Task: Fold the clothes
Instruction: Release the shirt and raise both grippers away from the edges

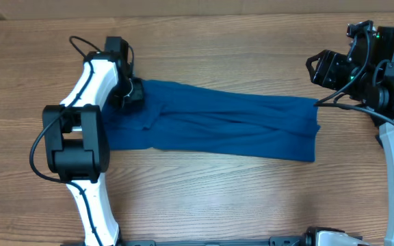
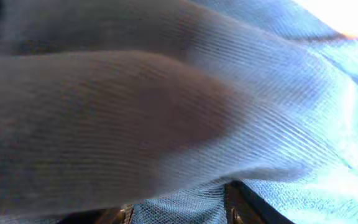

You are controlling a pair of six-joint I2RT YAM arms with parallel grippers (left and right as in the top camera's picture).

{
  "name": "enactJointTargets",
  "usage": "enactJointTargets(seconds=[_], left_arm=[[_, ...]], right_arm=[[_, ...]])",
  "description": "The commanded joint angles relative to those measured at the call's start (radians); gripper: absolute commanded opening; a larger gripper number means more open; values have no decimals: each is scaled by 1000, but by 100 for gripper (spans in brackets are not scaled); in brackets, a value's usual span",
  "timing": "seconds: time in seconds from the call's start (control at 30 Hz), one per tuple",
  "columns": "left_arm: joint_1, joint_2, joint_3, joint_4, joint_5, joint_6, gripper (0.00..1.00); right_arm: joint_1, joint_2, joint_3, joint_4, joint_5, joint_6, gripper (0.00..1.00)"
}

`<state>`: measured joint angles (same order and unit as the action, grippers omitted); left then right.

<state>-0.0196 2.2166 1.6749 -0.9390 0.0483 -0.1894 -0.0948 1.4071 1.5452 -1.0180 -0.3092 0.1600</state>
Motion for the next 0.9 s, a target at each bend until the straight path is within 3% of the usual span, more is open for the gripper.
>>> enactJointTargets(seconds=[0.0,0.43,0.6,0.73,0.87], left_arm=[[127,120,-24,22,-111,-114,49],[257,117,-24,-41,-98,-102,47],[255,69,-23,-47,90,-76,48],[255,-53,-23,-26,166,-68,51],[255,-193,-23,-30,163,-68,55]], right_arm=[[2,-4,12,-6,6,-5,57],[2,101,11,-133,27,-3,61],[2,214,7,-183,27,36,61],[2,285,5,-184,27,65,76],[2,360,5,-201,-4,44,82]])
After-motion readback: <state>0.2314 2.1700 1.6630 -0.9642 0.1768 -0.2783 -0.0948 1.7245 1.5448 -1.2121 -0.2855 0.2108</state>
